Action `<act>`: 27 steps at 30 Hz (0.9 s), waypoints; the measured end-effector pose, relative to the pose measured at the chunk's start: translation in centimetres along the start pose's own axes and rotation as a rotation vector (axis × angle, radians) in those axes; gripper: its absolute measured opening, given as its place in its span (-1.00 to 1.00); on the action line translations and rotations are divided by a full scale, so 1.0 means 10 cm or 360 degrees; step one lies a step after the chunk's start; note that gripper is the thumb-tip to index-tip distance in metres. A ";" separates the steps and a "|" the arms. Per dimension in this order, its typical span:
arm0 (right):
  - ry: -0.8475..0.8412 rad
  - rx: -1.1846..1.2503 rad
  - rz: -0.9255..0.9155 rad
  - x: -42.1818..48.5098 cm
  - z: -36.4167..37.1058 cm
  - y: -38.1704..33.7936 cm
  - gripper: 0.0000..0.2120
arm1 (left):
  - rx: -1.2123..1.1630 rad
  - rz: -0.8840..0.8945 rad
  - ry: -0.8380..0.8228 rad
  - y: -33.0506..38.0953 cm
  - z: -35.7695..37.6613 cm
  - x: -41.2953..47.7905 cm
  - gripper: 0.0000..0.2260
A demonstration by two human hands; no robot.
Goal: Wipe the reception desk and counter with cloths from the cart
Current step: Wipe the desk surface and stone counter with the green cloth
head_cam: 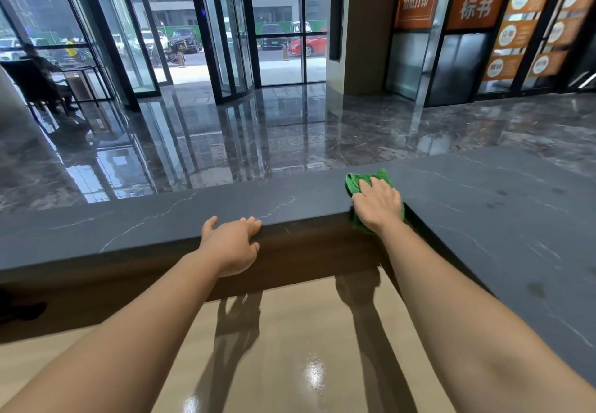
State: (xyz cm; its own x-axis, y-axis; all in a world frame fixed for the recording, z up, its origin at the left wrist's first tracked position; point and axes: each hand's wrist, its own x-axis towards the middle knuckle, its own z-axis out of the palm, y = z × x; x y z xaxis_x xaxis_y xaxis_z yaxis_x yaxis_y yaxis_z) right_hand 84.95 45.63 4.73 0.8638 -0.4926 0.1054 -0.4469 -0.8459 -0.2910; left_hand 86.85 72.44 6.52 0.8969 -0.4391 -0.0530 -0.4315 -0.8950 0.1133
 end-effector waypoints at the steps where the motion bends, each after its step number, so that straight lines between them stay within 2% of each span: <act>1: -0.0038 0.0075 -0.0009 -0.04 0.03 -0.07 -0.50 | -0.0021 0.0010 0.0013 -0.02 0.02 -0.02 -0.54; 3: -0.0163 0.0123 -0.0107 -0.09 0.02 -0.11 -0.40 | -0.0150 0.0028 0.0073 -0.06 0.06 -0.05 -0.54; 5: -0.0242 0.0000 -0.0239 -0.12 -0.03 -0.06 -0.32 | -0.0297 0.0043 0.0191 -0.14 0.09 -0.12 -0.54; 8: -0.0224 -0.0159 -0.0294 -0.13 -0.08 -0.03 -0.24 | -0.0349 -0.0001 0.0446 -0.35 0.12 -0.27 -0.54; 12: -0.0112 -0.0249 -0.0270 -0.22 0.04 -0.27 -0.24 | -0.0379 -0.0233 0.0688 -0.73 0.15 -0.48 -0.67; 19: 0.0000 -0.0205 -0.0471 -0.59 0.34 -1.14 -0.26 | -0.0431 -0.0491 0.0632 -1.17 0.25 -0.72 -0.74; 24: -0.0061 -0.0130 -0.0724 -0.84 0.57 -2.00 -0.25 | -0.0548 -0.0638 0.0571 -1.39 0.30 -0.78 -0.75; 27: -0.0107 -0.0146 -0.0862 -0.94 0.71 -2.45 -0.21 | -0.0600 -0.0626 0.0509 -1.47 0.27 -0.81 -0.72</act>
State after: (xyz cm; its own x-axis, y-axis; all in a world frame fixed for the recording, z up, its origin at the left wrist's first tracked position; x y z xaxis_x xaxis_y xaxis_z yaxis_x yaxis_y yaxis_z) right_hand 89.38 72.43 4.15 0.9875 0.0295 0.1550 0.0497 -0.9905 -0.1280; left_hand 85.70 88.91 2.61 0.9913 0.0145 0.1306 -0.0519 -0.8699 0.4906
